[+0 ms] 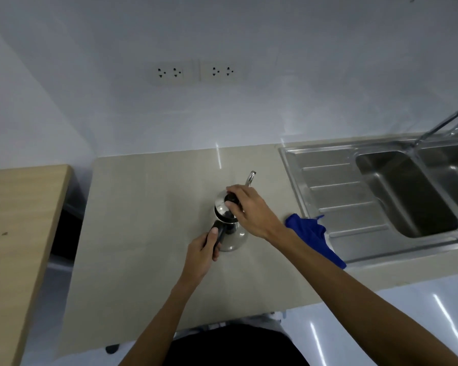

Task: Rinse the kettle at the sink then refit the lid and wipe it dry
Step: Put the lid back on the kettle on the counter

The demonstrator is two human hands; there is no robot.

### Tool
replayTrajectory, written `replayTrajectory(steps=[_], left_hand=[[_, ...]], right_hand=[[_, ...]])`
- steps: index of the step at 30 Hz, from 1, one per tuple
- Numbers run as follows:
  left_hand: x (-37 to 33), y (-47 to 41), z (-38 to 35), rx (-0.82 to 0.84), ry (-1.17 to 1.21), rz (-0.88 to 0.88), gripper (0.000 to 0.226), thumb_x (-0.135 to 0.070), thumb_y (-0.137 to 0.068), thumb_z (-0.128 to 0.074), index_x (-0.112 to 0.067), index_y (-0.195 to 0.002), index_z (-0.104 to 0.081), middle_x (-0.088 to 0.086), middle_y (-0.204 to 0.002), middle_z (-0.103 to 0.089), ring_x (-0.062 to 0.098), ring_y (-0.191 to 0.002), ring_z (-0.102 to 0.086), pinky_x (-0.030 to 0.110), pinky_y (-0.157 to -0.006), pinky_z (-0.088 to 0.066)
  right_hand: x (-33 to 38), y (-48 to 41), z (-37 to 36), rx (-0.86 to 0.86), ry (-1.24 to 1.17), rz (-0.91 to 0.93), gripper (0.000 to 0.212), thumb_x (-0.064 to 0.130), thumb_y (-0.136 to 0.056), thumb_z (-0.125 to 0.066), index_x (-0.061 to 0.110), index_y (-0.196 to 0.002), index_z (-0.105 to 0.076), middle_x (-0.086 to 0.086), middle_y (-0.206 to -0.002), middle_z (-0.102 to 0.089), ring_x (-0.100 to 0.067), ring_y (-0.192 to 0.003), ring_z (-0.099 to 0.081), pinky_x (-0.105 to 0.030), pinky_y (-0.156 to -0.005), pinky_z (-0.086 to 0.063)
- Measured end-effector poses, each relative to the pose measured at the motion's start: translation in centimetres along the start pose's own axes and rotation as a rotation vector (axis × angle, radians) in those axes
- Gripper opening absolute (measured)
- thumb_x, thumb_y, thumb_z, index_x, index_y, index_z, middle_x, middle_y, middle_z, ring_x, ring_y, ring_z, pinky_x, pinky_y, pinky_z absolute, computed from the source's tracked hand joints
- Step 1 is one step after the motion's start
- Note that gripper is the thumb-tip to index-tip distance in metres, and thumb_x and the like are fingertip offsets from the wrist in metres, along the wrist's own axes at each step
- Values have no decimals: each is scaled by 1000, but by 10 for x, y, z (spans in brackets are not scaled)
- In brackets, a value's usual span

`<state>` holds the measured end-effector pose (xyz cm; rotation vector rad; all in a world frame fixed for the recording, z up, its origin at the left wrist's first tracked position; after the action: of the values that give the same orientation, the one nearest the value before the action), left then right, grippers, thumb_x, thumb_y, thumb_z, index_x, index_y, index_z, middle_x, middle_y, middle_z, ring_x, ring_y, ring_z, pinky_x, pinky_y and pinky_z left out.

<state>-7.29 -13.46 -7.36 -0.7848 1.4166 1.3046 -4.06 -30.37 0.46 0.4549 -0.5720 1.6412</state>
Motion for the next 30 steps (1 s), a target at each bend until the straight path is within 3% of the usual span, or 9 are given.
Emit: replayTrajectory(steps=[4, 8, 13, 21, 26, 30], left_hand=[[-1, 2, 0, -11, 23, -10, 55, -30, -105, -48, 13, -73, -57, 8, -56, -54, 9, -45, -46, 15, -46, -37], [2, 0, 0, -20, 42, -2, 54, -31, -104, -49, 12, -74, -58, 10, -62, -56, 11, -49, -48, 18, -49, -41], [4, 0, 0, -10, 34, 2, 53, -34, -104, -49, 5, -69, -58, 7, -60, -55, 12, -50, -48, 19, -50, -41], [7, -2, -1, -13, 20, 15, 49, -35, -104, -49, -7, -64, -57, 6, -58, -54, 15, -53, -48, 21, -51, -41], [11, -4, -1, -12, 11, 7, 55, -34, -105, -47, 5, -68, -54, 9, -57, -52, 17, -51, -46, 23, -51, -39], [11, -4, 0, -9, 10, 1, 55, -34, -105, -47, 6, -68, -53, 10, -57, -50, 17, -52, -44, 25, -51, -38]], right_hand=[[7, 1, -9, 18, -4, 5, 40, 23, -101, -51, 1, -134, -52, -15, -134, -56, -29, -121, -55, -24, -103, -39], [8, 5, -14, 27, 7, -17, 40, 21, -103, -49, 0, -136, -50, -16, -139, -52, -29, -125, -53, -16, -104, -32], [5, 4, -16, 57, -6, -43, 39, 23, -104, -45, 2, -137, -47, -15, -146, -48, -32, -127, -53, -31, -104, -41], [1, 5, -16, 39, -1, -31, 33, 21, -104, -46, 3, -131, -48, -16, -126, -58, -32, -99, -62, -24, -83, -42], [1, 3, -16, 58, 37, -14, 32, 22, -104, -46, 3, -130, -47, -17, -121, -60, -34, -90, -63, -29, -74, -45], [1, 1, -13, 102, 87, -30, 32, 24, -103, -46, 5, -129, -45, -18, -122, -60, -39, -87, -64, -43, -73, -54]])
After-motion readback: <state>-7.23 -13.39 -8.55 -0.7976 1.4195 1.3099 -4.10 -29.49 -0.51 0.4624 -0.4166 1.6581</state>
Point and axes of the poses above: each hand's wrist, its own y-axis away from the middle knuckle, its own z-axis out of the back of the hand, x = y × z, the point moved 4 cm from there along -y, towards the middle knuckle
